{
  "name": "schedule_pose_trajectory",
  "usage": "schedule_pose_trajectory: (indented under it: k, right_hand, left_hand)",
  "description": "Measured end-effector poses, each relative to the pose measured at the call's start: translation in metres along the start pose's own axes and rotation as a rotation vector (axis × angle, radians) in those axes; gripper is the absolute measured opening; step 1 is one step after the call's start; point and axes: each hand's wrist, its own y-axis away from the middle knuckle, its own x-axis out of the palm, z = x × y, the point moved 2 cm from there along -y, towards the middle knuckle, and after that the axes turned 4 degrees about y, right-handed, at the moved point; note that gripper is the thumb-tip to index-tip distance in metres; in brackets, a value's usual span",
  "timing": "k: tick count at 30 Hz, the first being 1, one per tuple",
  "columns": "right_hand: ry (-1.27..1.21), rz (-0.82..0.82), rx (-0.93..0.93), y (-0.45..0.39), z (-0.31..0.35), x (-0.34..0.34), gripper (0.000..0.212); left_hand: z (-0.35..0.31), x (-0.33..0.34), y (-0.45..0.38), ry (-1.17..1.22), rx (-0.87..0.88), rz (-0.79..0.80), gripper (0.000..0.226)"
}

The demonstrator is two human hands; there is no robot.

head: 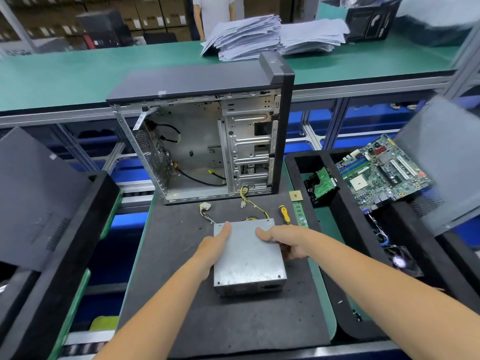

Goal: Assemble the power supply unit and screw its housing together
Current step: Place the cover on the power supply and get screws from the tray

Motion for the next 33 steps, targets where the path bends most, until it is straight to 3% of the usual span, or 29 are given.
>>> schedule_pose_trajectory:
  k: [2,8,15,19,27,31,33]
  right_hand:
    - [-0.006,-0.004,0.000,-0.001,0.000,0.000,0.035]
    - [0.006,-0.019,-0.008,-0.003,-0.001,-0.001,0.040]
    - [0.017,-0.028,-0.019,-0.006,-0.003,-0.002,0.039]
    - [0.039,-0.058,-0.030,-0.008,-0.001,-0.002,0.041]
    - [0.084,-0.115,-0.042,-0.020,-0.005,-0.004,0.083]
    - [0.098,-0.073,-0.035,-0.020,-0.005,-0.006,0.079]
    - [0.085,-0.056,-0.037,-0.018,-0.007,-0.006,0.066]
  left_hand:
    - [0.001,-0.003,-0.002,-0.062,-0.015,-0.041,0.099]
    - [0.001,0.001,-0.001,0.004,-0.004,0.006,0.075]
    - [0.003,-0.001,-0.003,-0.044,-0.012,-0.043,0.093]
    - [0.001,-0.001,-0.003,-0.046,0.006,-0.077,0.091]
    - [0.005,-0.002,-0.004,-0.058,0.006,-0.093,0.096]
    - [0.006,-0.001,-0.003,-0.038,0.010,-0.076,0.093]
    - [0.007,0.000,-0.001,-0.042,0.003,-0.060,0.095]
